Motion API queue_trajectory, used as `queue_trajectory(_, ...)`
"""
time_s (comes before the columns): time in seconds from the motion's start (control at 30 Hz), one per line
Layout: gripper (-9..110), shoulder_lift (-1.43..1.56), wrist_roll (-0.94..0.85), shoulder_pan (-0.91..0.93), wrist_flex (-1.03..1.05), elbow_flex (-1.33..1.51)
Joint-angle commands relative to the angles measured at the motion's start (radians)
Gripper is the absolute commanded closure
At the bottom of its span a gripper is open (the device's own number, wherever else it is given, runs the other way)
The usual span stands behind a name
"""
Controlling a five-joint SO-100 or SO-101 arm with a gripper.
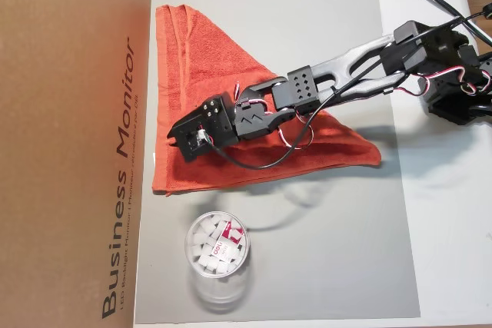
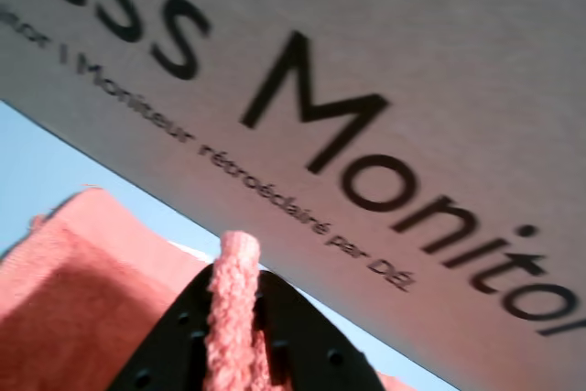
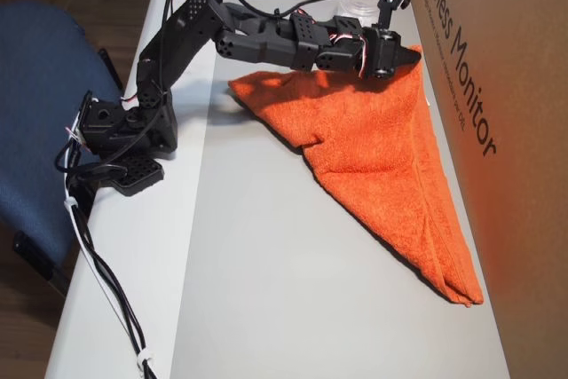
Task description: Fold the blanket.
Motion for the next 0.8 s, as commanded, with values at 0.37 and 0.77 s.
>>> queue_trajectory(0.37,102,-0.120,0.020,-0.057,-0.020,-0.155)
queue_trajectory(0.77,102,-0.198,0.195,-0.061,-0.021,-0.198)
